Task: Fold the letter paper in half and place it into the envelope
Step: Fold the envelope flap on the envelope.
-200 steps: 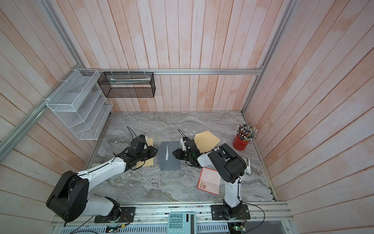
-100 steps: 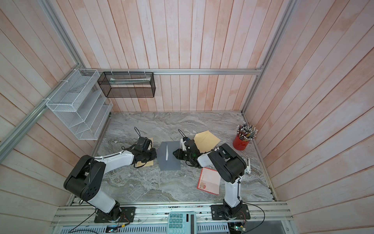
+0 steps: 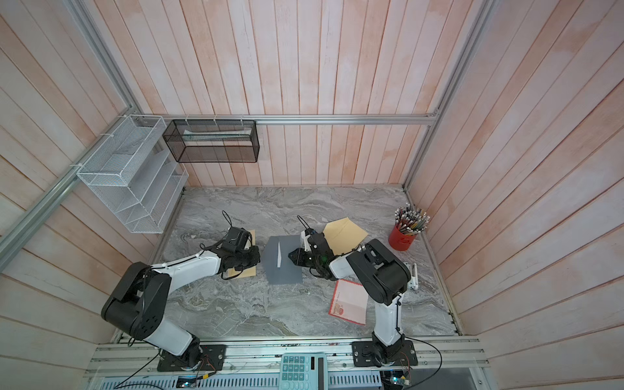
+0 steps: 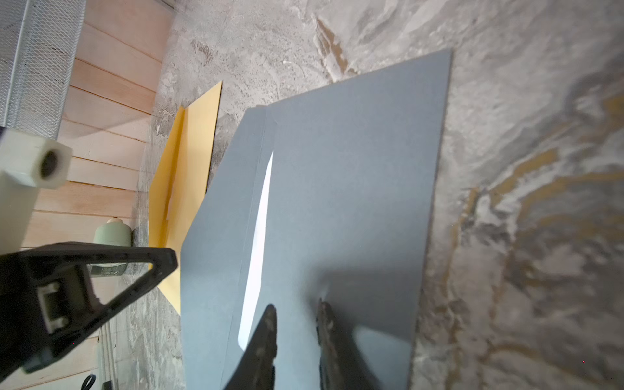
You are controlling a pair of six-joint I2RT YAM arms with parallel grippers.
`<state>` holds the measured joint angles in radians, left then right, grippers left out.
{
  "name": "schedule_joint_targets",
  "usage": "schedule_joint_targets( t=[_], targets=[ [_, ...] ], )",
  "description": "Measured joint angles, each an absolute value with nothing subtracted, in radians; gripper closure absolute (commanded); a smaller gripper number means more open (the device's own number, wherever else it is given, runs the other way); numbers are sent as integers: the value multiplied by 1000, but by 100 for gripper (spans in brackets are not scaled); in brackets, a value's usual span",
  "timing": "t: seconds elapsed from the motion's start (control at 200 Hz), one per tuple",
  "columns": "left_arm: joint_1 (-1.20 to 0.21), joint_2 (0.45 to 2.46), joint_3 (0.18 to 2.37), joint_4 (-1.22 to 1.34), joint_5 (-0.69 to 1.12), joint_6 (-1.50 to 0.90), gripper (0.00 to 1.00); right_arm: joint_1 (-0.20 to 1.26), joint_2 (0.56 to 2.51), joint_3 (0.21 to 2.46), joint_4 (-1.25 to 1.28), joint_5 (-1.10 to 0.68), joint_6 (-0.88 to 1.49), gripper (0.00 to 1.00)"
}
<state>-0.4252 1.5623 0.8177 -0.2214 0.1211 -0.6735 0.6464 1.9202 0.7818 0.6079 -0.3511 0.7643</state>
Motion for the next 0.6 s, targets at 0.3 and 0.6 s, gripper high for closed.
schedule_joint_targets(
  t=[0.3, 0.6],
  targets=[
    [-421, 1605, 818, -220, 128, -677, 100, 646, 1928, 782, 625, -363, 767, 77],
    [-421, 1657, 818, -202, 144, -678, 100, 646, 1929, 781, 628, -365, 770, 77]
  ],
)
